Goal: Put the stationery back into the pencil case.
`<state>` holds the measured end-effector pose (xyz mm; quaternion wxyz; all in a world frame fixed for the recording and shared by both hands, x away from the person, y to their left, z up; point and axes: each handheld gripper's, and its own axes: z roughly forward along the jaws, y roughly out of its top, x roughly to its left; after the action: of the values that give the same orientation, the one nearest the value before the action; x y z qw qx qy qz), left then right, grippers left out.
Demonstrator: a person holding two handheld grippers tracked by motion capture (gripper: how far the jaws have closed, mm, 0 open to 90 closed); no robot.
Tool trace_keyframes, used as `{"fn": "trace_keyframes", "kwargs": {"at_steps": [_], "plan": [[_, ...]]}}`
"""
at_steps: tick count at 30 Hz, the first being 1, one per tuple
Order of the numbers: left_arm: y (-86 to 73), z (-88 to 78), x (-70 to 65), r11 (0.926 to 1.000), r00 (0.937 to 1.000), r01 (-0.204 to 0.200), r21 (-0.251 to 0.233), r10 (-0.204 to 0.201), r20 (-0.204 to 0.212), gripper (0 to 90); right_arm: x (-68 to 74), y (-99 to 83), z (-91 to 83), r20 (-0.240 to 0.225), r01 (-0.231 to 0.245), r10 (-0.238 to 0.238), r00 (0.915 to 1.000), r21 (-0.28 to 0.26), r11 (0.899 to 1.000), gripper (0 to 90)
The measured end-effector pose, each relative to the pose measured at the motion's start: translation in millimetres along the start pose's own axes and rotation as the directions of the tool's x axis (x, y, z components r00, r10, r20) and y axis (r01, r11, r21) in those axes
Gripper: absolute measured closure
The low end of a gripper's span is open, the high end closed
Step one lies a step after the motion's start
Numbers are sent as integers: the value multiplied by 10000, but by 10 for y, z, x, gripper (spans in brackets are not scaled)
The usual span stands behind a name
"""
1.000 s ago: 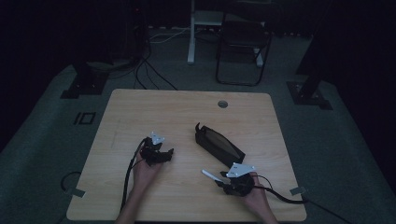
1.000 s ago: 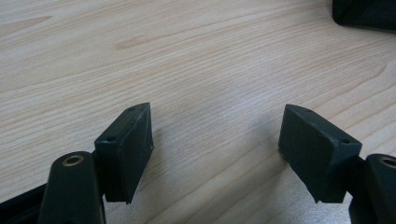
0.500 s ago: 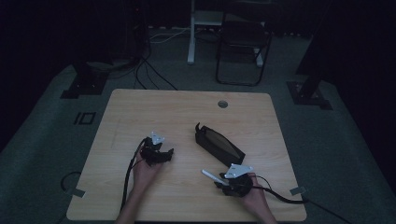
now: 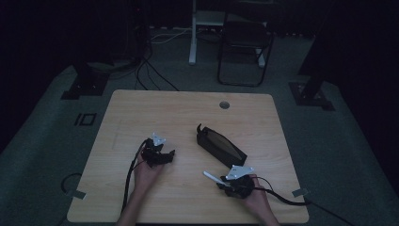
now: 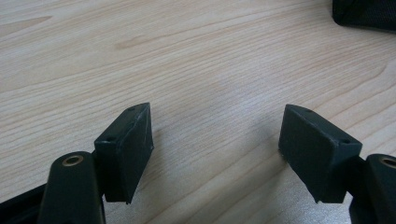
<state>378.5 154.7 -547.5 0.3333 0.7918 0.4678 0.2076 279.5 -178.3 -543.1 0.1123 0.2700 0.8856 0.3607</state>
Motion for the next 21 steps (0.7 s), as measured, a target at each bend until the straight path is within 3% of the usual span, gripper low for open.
{"fn": "trace_keyframes", "kwargs": {"at_steps": [7, 21], "plan": [[0, 0, 0, 10000, 10000, -1, 1, 1, 0, 266, -16, 8, -6, 40, -55, 55, 10000, 82, 10000, 774], [0, 1, -1, 10000, 10000, 7, -1, -7, -4, 266, -28, 11, -5, 23, -300, 299, 9995, 68, 9995, 785]]}}
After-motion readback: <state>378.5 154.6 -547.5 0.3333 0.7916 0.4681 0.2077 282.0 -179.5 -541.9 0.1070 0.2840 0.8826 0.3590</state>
